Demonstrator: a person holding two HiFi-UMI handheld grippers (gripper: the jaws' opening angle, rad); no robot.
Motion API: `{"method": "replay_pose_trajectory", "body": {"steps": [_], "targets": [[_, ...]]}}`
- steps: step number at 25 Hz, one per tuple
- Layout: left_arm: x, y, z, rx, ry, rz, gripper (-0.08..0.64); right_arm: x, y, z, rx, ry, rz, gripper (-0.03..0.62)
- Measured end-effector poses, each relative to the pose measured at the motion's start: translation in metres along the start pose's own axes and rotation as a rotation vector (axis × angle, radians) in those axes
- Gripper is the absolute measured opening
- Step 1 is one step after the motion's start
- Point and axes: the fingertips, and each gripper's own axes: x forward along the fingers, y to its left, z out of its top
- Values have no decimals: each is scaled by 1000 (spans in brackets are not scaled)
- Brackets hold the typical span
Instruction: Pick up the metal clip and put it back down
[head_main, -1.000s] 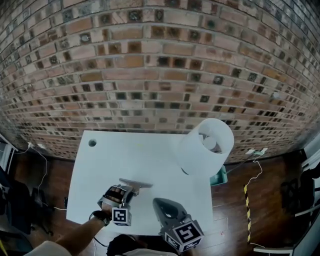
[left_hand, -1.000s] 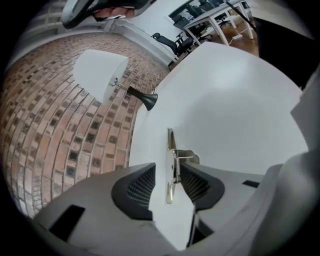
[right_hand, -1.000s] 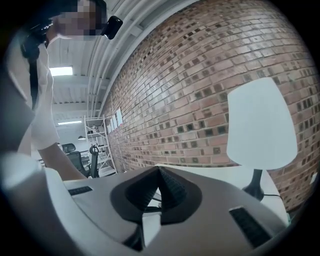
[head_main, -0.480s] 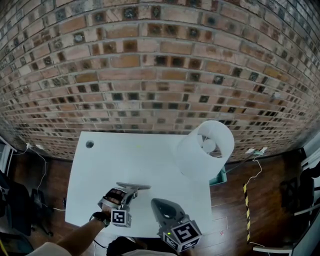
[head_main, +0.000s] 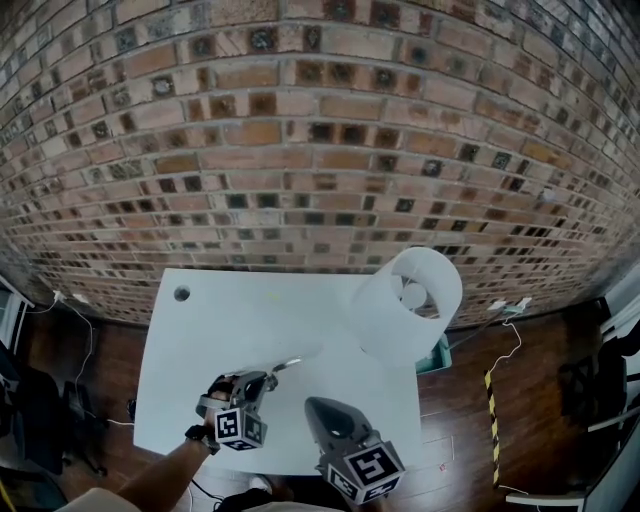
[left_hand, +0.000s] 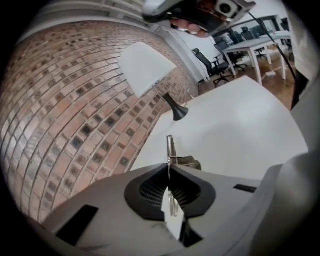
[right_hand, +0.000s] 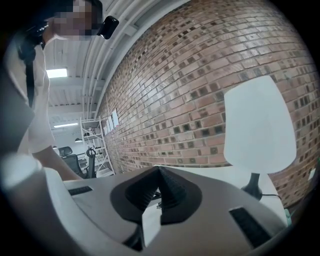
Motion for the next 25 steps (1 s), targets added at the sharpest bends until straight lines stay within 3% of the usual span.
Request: {"method": "replay_pose_trajectory", "body": {"steps": [4, 12, 19, 25], "targets": [[-27, 32, 9, -266, -73, 47, 31, -7, 5, 14, -7, -31, -14, -5], [-153, 99, 45, -654, -355, 181, 32, -29, 54, 25, -8, -104, -24, -5], [-244, 112, 35, -836, -514, 188, 31, -53, 112, 38, -25, -172, -34, -5], [-285, 111, 36, -930, -589, 179, 31, -66, 134, 46, -48, -208, -30, -4]]}}
